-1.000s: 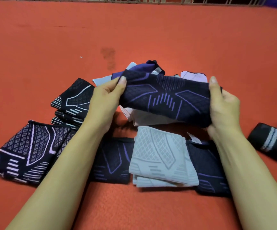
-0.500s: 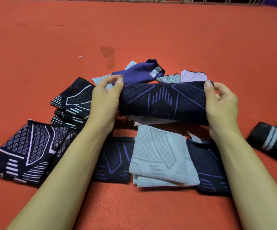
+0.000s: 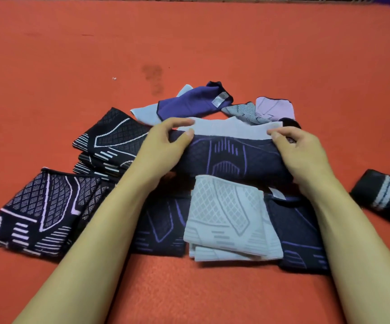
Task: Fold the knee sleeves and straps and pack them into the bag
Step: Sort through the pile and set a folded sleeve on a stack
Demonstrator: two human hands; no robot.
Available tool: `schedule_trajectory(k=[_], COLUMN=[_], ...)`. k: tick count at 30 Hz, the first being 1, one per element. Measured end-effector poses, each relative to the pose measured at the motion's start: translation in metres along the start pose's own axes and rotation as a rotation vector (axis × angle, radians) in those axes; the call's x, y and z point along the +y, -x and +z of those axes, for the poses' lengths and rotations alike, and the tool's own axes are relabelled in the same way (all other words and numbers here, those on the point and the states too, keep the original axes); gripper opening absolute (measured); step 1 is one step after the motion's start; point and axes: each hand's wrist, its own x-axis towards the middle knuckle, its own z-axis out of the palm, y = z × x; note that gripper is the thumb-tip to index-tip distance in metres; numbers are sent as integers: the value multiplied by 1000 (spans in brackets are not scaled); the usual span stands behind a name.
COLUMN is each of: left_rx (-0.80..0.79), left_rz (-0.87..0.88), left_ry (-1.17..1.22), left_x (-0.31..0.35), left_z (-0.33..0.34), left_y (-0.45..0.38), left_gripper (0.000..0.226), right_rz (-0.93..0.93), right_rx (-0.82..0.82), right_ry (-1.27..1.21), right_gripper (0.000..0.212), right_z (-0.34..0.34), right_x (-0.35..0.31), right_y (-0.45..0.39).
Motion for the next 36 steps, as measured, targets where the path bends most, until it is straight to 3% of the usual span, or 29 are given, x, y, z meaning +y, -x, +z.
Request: schedule_trajectory(k=[2,4,5,7,9,12,15,18,21,25,28,31,34,36], left_rx=[49,15,-30,-96,-41,91,109,94,105,86,-33,-105,-31,28], left_rz=[10,-12,10,91,150,120,67,-1,-48,-103,95,216,231,240], left_ry=[139,233,158,-74,-89,43,37,203,433,655,286,-20,-269,-302], left_x=[2,2,2,2,2,9,4,-1,3,7,1,-1,-5,-5], left_z=[-5,-11,-12,-6,2,0,-2,-3,-7,-15,-24,-22,-17,-18], left_y=[0,-3,-2,2,5,2,-1,-3,-6,-7,-4,-1,-2,-1], left_gripper=[27,35,38,34,24,25,23,22,23,26,53,62,40,22], right_rz=[-24,-17,6,22,37,127,216,-21,-306,-334,-359,-304,-232,-208], right_rx=[71,37,-2,-67,10,70,-42,-154,-276,-302,-90,1,-70,-165], right_ry=[-220,-465,-444,-159,-52,-442,-425,-210,52,40,-86,-170,-198,-146], right_gripper=[14,19,22,23,20,22,33,24,50,36,19,20,18,22], right_z=[-2,-7,-8,-4,-2,-7,-10,-14,-24,-20,-18,-19,-22,-28], right_x=[-5,-11,-11,1,6,-7,-9,-5,-11,-10,-13,-14,-9,-7], right_y=[-2,-4,-3,-2,0,-1,3,7,8,8,8,8,7,6])
